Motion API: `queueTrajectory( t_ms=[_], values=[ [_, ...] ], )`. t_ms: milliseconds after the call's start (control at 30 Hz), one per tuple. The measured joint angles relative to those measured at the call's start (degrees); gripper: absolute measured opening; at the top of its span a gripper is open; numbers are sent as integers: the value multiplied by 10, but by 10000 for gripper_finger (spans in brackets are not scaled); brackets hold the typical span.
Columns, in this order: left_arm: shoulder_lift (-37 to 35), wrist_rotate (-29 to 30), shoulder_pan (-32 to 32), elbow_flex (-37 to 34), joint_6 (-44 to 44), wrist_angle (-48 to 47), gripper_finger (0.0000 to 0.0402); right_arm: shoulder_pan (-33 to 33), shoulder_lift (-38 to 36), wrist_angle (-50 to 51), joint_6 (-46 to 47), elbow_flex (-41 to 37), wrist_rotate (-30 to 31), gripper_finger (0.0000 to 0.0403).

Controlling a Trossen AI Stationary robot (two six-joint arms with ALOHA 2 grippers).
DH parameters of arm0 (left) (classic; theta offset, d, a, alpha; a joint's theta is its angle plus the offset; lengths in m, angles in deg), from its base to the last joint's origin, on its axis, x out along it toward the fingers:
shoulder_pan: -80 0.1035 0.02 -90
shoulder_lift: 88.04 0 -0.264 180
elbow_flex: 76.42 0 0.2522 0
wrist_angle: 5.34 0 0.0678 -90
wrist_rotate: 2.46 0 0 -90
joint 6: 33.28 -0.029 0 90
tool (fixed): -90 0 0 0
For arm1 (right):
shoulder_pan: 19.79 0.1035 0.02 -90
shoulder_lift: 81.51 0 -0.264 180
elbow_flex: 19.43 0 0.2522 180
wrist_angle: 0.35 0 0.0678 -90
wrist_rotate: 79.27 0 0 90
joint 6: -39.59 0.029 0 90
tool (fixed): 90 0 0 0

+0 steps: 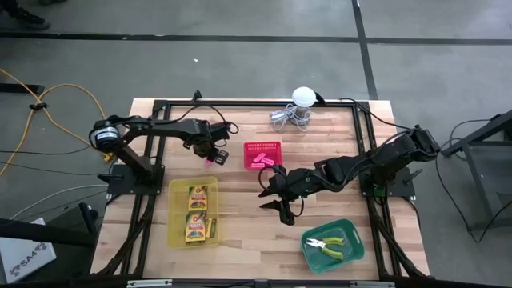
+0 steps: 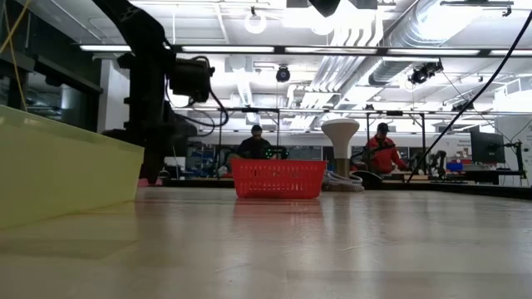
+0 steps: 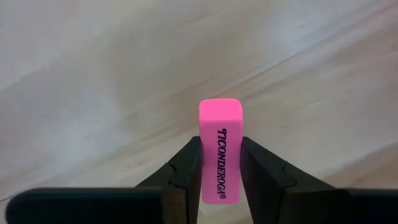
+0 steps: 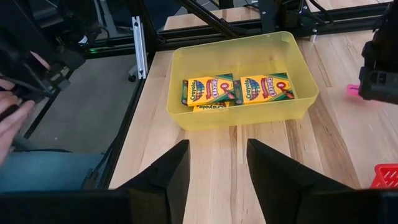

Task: Pick & Place School Supplies
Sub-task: Put the pink eraser into the red bin

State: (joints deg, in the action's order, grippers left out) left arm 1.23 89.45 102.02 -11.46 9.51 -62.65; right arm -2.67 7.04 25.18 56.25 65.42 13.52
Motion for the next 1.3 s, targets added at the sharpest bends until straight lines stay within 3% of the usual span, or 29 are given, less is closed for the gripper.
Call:
queueTrajectory(
  t_ms=[433, 767, 1067, 1300],
  values=[
    [-54, 6, 0, 1, -70, 57, 90, 0, 0, 0, 0, 0, 0, 149],
    [-56, 4, 0, 1, -162, 173, 90, 0, 0, 0, 0, 0, 0, 149],
    [-56, 2, -10, 35, -230, 190, 90, 0, 0, 0, 0, 0, 0, 149],
    [-56, 3, -22, 42, -297, 255, 90, 0, 0, 0, 0, 0, 0, 149]
  ],
)
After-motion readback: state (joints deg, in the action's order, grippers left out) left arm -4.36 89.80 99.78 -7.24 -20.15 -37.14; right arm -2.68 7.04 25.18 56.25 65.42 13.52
